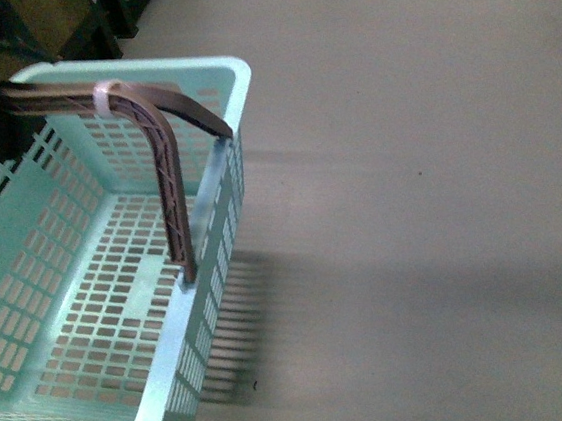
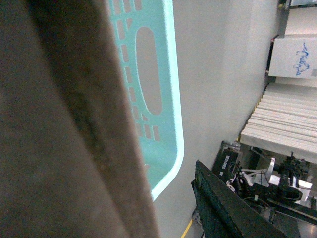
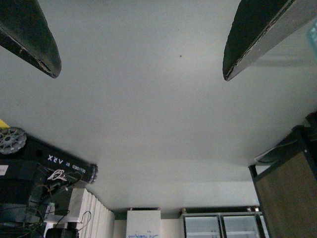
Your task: Pick mango and avocado into basket
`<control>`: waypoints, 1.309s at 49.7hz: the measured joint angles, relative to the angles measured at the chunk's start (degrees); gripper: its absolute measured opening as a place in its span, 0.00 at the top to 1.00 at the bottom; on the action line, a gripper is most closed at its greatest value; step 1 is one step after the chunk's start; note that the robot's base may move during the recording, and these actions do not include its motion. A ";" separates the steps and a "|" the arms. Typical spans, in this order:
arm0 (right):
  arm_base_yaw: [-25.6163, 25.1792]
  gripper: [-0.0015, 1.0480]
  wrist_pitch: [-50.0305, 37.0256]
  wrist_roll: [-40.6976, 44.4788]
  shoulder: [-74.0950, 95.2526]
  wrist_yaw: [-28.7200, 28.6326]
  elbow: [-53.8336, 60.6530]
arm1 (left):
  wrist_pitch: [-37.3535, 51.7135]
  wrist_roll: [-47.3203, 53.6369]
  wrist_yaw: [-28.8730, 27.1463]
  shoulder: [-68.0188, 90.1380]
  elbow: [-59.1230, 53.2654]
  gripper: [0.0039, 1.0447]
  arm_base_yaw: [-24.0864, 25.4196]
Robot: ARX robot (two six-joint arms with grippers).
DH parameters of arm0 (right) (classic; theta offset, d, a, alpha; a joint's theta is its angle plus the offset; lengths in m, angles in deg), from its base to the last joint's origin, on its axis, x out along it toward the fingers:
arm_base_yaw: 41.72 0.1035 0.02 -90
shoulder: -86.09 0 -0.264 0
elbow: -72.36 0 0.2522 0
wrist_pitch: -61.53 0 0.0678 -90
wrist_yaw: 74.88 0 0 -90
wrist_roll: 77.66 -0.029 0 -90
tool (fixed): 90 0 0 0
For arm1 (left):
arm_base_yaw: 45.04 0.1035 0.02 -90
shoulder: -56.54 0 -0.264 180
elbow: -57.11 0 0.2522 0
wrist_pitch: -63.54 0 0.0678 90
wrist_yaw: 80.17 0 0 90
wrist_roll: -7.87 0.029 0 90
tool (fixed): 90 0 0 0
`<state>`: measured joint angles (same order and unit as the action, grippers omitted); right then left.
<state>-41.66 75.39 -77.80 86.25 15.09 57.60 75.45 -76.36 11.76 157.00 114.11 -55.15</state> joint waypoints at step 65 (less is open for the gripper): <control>0.00 0.08 0.00 -0.02 0.00 0.09 0.00 | -39.67 0.81 2.75 -48.46 -0.11 0.73 4.17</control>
<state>-41.66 75.39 -77.83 86.25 15.18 57.60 35.78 -75.55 14.51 108.55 114.00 -50.98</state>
